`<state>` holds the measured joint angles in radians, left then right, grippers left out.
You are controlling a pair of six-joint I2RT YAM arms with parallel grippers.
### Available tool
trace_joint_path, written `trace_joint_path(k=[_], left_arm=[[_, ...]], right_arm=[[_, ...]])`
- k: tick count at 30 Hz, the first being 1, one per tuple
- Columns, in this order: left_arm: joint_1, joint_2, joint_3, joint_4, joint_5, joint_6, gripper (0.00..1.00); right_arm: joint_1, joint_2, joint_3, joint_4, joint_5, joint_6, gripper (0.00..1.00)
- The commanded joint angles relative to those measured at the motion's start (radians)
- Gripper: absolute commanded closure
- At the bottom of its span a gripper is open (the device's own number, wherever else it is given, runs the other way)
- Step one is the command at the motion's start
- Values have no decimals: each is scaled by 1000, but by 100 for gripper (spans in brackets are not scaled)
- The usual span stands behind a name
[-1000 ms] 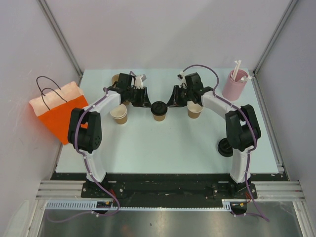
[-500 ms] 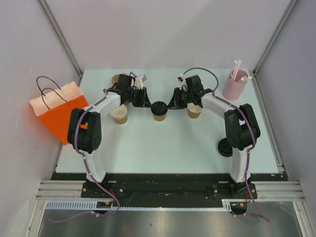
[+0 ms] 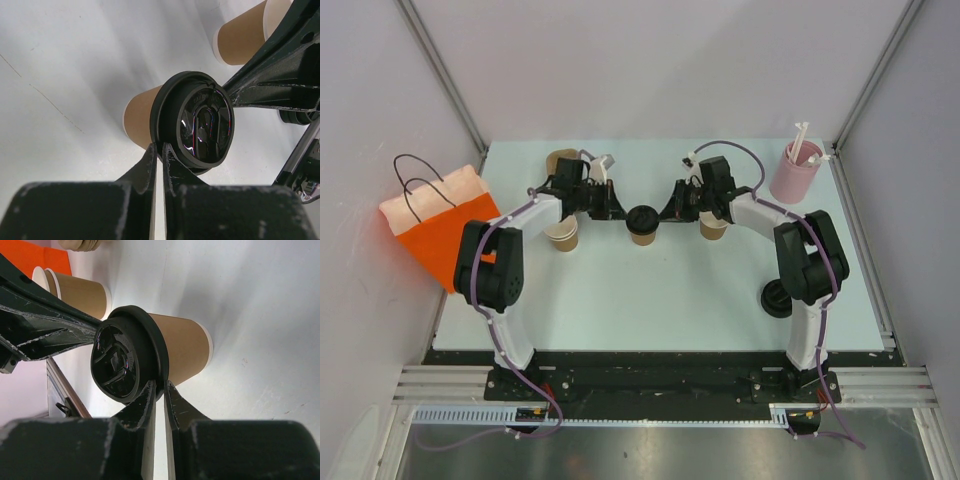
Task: Pack the takeout coffee
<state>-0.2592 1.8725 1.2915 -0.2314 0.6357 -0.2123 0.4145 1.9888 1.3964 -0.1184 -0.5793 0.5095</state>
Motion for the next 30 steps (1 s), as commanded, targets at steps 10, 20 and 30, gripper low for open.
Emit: trace_joint_path(k=[10,20,30], left_arm=[[-25,45,-104,-78,-36,33,100],[-34,108,-173,-68,-53,28,99],[-54,62,-193,-65,-30,47,100]], right_arm=[[14,10,-79,13,55,3,89],[18,56,-71,59,41,27,90],[26,47,-63,80,35,17,91]])
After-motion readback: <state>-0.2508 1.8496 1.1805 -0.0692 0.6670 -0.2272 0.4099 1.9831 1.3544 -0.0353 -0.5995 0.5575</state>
